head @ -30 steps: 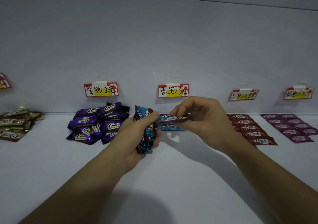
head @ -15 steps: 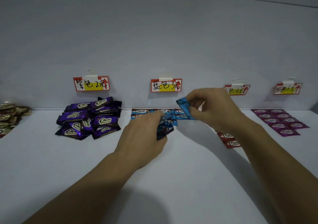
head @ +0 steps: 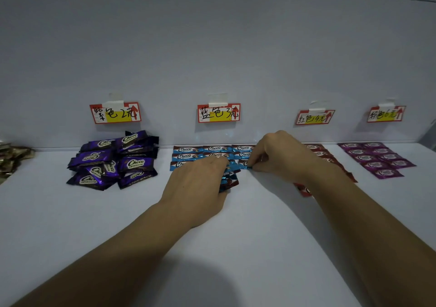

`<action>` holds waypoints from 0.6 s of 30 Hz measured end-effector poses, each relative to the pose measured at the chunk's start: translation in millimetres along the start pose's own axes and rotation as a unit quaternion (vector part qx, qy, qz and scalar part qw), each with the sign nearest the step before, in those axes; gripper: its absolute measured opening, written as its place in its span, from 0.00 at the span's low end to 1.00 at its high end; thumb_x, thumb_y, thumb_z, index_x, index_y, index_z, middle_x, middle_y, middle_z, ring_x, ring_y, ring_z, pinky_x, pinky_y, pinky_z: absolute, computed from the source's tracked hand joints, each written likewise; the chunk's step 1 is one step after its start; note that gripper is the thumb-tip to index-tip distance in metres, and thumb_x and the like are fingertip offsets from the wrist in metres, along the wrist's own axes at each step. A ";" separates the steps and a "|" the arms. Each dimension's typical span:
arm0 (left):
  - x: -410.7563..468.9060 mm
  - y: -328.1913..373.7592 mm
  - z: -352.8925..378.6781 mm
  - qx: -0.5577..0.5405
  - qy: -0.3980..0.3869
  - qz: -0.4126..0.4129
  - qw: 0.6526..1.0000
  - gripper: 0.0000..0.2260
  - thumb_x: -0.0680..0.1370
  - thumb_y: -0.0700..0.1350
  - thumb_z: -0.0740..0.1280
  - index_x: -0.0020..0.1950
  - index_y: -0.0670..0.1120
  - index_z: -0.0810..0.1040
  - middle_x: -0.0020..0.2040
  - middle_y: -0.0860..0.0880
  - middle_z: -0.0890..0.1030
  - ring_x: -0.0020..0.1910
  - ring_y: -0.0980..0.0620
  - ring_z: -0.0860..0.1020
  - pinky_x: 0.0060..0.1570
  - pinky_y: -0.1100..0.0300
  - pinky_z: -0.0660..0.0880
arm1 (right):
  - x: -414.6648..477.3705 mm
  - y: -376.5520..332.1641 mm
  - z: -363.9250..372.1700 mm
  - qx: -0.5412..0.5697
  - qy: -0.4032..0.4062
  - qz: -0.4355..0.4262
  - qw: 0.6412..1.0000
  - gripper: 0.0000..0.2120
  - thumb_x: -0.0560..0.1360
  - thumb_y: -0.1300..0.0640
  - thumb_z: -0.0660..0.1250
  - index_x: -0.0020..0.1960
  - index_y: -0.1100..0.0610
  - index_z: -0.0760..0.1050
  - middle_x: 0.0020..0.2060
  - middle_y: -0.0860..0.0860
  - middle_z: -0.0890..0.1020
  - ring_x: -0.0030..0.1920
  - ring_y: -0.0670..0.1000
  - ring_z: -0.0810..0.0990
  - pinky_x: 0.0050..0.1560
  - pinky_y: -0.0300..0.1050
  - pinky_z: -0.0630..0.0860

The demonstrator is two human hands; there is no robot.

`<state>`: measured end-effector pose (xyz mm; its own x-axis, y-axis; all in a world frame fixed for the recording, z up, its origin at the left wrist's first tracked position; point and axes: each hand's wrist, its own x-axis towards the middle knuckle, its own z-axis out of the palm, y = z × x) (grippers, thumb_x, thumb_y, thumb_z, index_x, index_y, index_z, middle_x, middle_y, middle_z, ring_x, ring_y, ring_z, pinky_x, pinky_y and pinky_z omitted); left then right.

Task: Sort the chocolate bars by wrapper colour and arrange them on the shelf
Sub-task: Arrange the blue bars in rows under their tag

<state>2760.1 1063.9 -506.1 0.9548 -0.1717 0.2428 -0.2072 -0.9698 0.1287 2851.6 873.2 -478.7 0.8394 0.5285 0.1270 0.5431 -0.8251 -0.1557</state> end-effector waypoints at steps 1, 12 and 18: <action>0.4 0.3 0.2 0.001 -0.004 -0.002 1.000 0.21 0.81 0.56 0.65 0.72 0.55 0.66 0.69 0.54 0.75 0.65 0.51 0.75 0.61 0.55 0.74 | 0.4 0.4 1.3 -0.002 0.001 0.000 1.000 0.09 0.73 0.56 0.75 0.50 0.46 0.87 0.48 0.46 0.87 0.44 0.49 0.80 0.48 0.48 0.80; 4.1 1.6 -0.9 0.004 -0.025 -0.009 1.000 0.22 0.82 0.56 0.65 0.73 0.56 0.64 0.70 0.54 0.74 0.66 0.52 0.74 0.64 0.55 0.74 | 2.7 0.1 6.6 -0.023 0.017 0.000 1.000 0.08 0.76 0.54 0.72 0.52 0.43 0.86 0.50 0.46 0.86 0.48 0.50 0.81 0.46 0.50 0.80; 3.0 1.9 -3.4 0.006 -0.031 -0.012 0.999 0.22 0.81 0.56 0.65 0.74 0.56 0.63 0.70 0.55 0.74 0.66 0.51 0.74 0.64 0.55 0.74 | 3.0 -1.5 6.1 -0.029 0.019 -0.001 0.999 0.09 0.76 0.54 0.72 0.53 0.44 0.86 0.50 0.46 0.86 0.48 0.50 0.81 0.45 0.48 0.80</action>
<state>2761.8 1062.2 -501.9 0.9707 -0.1593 0.1798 -0.1826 -0.9756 0.1217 2853.4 877.3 -484.1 0.8364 0.5227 0.1650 0.5413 -0.8350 -0.0986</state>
